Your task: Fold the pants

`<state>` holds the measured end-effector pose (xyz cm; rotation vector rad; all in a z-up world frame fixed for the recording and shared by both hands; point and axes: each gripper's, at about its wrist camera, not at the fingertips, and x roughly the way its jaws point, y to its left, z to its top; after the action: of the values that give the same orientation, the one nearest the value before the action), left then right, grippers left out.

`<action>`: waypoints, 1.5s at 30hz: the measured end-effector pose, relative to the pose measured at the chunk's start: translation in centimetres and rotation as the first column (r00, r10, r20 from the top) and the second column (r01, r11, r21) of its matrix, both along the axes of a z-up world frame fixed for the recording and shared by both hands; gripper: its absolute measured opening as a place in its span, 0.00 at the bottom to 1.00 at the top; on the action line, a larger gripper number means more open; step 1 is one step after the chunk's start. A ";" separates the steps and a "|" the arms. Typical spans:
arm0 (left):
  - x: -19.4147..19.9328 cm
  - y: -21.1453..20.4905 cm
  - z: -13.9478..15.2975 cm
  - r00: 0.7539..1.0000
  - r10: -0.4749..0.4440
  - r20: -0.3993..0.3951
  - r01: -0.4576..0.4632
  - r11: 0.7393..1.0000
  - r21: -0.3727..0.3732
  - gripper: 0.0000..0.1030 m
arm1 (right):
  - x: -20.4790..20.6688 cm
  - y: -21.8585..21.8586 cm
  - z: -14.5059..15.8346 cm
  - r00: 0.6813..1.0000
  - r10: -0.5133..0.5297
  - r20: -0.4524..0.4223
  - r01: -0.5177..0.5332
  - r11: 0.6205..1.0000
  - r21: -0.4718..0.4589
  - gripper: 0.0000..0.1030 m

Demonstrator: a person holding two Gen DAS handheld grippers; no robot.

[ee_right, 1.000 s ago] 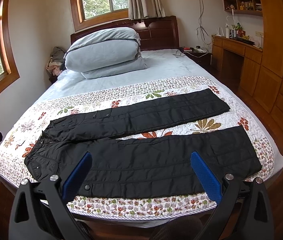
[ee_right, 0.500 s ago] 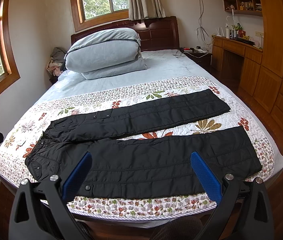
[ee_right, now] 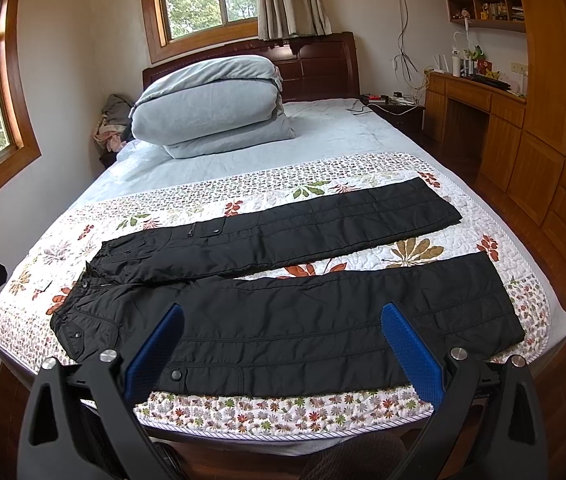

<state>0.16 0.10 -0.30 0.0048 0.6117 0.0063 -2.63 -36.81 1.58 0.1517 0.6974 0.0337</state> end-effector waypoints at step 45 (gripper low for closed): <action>20.0 12.5 -4.3 0.902 -0.091 -0.421 -0.056 0.945 -0.324 0.98 | 20.6 -13.3 1.3 0.972 0.046 -0.231 -0.028 0.997 0.078 0.97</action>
<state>20.18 12.60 -4.57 -0.3220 1.0536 -0.1188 17.93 -50.13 2.84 0.2158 0.9337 0.0784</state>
